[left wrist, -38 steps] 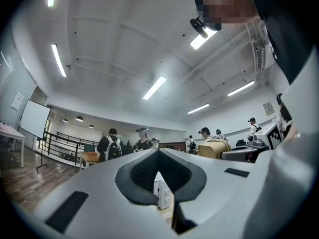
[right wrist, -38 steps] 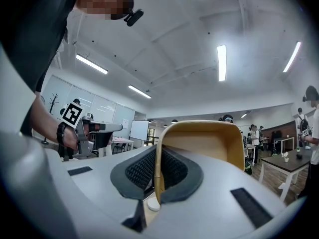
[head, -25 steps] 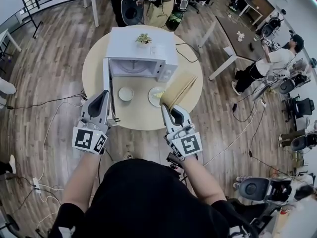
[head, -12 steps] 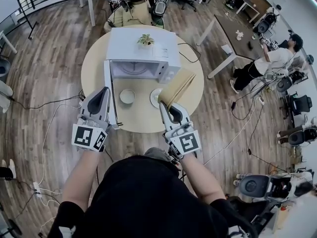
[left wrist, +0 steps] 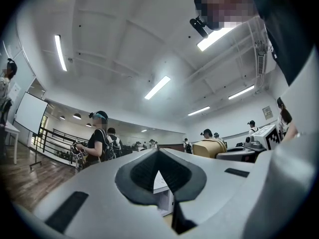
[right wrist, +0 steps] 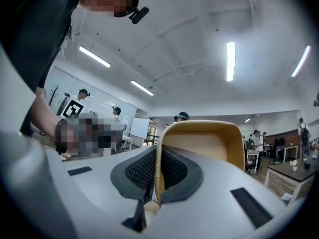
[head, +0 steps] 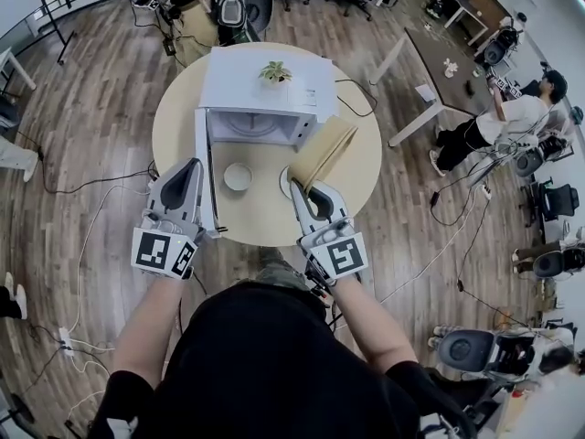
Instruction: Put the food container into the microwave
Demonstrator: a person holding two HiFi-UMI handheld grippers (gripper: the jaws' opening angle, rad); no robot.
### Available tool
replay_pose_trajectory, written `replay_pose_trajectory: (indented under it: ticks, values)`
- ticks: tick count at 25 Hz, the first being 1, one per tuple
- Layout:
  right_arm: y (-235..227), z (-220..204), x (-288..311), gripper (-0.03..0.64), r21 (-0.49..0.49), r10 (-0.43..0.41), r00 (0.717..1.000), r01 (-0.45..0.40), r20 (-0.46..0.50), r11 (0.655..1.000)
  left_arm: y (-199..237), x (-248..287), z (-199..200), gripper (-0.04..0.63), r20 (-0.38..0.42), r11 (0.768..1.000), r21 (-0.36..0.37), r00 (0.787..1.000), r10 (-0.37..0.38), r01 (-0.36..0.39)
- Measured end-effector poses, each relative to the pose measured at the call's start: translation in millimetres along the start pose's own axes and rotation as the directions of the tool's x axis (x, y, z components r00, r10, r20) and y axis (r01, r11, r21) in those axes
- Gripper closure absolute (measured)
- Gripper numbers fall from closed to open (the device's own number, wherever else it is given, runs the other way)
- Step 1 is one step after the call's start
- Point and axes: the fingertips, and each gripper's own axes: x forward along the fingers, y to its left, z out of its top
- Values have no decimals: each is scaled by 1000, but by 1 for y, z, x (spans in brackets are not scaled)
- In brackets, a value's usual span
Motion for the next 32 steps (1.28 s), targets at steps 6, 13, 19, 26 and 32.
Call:
replay_pose_trajectory:
  ticks: [6, 13, 19, 26, 32]
  values:
    - [-9, 3, 16, 592, 25, 30, 999, -31, 29, 999, 6, 12, 7, 577, 14, 999, 23, 999, 34, -34]
    - [-26, -1, 29, 592, 19, 72, 997, -72, 22, 997, 4, 29, 3, 577, 1, 998, 24, 998, 56, -56]
    - [-38, -13, 41, 592, -11, 119, 993, -119, -19, 993, 1, 41, -4, 577, -16, 998, 18, 998, 68, -68]
    - [-36, -7, 63, 592, -41, 177, 984, -176, 19, 983, 4, 48, -13, 577, -30, 996, 9, 996, 89, -89]
    - [-32, -12, 80, 592, -87, 236, 972, -235, 1, 968, 11, 48, -22, 577, -39, 993, 1, 992, 116, -116]
